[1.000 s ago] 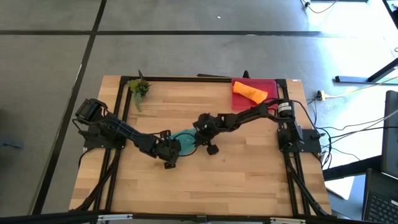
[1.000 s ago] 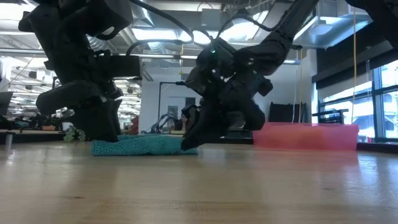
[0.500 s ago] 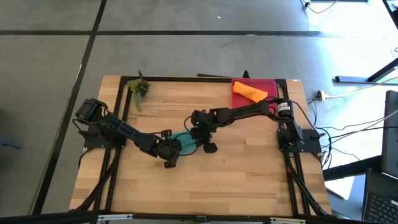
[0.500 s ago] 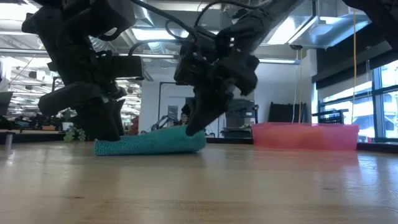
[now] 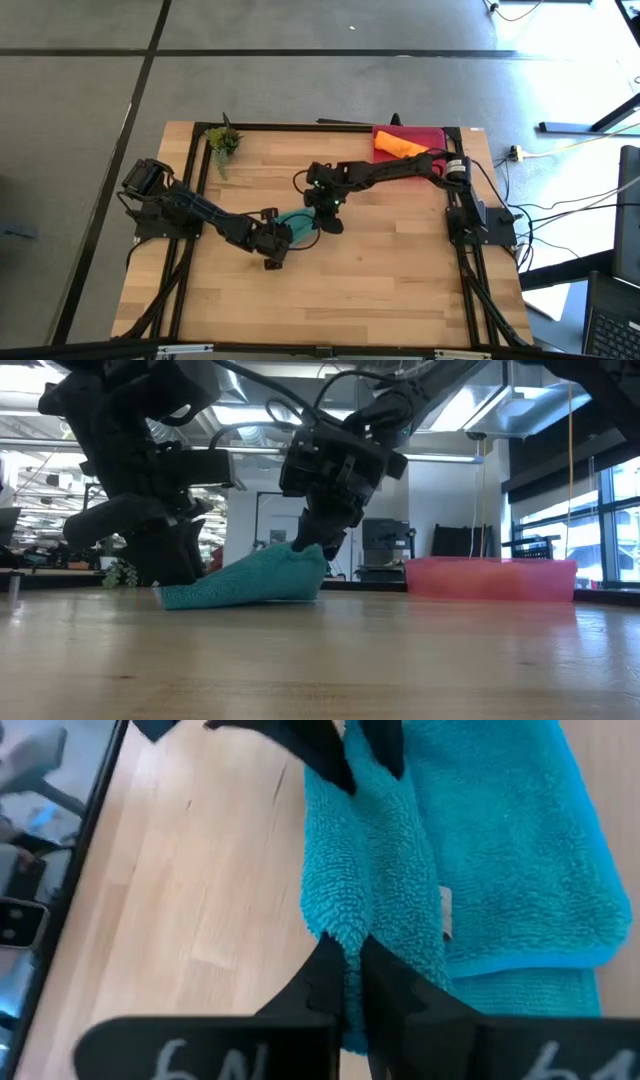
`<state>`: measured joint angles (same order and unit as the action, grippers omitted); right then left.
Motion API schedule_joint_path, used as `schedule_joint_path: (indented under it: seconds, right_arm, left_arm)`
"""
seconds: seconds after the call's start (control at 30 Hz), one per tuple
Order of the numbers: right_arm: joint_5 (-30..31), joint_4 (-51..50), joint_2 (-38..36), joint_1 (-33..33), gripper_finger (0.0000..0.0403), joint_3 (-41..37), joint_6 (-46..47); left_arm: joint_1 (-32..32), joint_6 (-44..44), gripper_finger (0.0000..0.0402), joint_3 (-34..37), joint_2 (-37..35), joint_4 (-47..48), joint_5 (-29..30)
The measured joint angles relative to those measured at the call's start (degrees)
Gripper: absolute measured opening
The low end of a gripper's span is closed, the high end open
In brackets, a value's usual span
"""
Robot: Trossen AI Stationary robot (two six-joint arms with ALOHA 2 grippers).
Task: Roll microfiber towels into tight, uniform cylinder then place into a basket
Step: Roll the folded blue microfiber towel
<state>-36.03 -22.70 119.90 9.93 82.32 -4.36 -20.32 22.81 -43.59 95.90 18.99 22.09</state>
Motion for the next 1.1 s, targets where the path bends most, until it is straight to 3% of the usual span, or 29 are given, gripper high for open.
schedule_joint_path:
  seconds: [0.4,0.6,1.1]
  right_arm:
    - [-4.1,2.5,1.4,3.8,0.0017,0.0,6.9]
    - [-11.9,4.8,4.5,5.6,0.0017,0.0,8.8]
    - [-12.3,8.4,5.0,9.2,0.0017,0.0,13.3]
  left_arm:
    - [0.5,-6.1,0.0114,0.0,0.0,-2.7,0.3]
    - [0.5,-7.1,0.0114,0.0,0.0,-2.8,-0.2]
    - [0.5,-11.1,0.0114,0.0,0.0,-3.2,1.2]
